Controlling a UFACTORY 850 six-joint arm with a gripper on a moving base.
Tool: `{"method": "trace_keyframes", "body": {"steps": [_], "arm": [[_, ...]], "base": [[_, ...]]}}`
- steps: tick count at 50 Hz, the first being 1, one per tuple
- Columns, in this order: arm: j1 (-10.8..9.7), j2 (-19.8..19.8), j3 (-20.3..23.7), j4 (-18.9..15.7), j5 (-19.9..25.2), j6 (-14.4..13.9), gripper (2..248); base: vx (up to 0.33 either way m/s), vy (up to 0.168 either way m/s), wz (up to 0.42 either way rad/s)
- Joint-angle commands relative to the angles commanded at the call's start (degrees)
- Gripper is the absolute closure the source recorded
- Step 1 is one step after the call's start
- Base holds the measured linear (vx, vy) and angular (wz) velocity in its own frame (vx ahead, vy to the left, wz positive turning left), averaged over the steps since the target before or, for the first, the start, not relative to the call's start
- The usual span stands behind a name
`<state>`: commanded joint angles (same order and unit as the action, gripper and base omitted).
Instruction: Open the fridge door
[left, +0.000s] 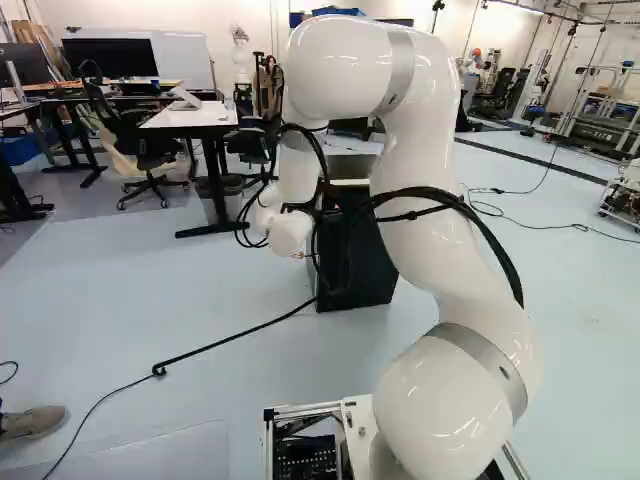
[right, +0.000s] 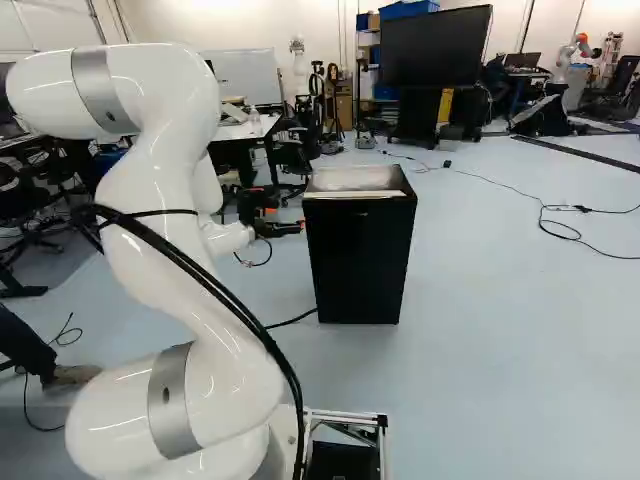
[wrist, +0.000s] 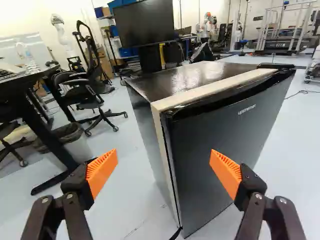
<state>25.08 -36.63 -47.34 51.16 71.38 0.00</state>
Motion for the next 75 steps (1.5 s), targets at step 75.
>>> {"method": "trace_keyframes", "body": {"steps": [75], "arm": [[-4.1,-9.3,-11.1,6.0,3.9,0.0,3]], "base": [[0.0,0.0,0.0]]}}
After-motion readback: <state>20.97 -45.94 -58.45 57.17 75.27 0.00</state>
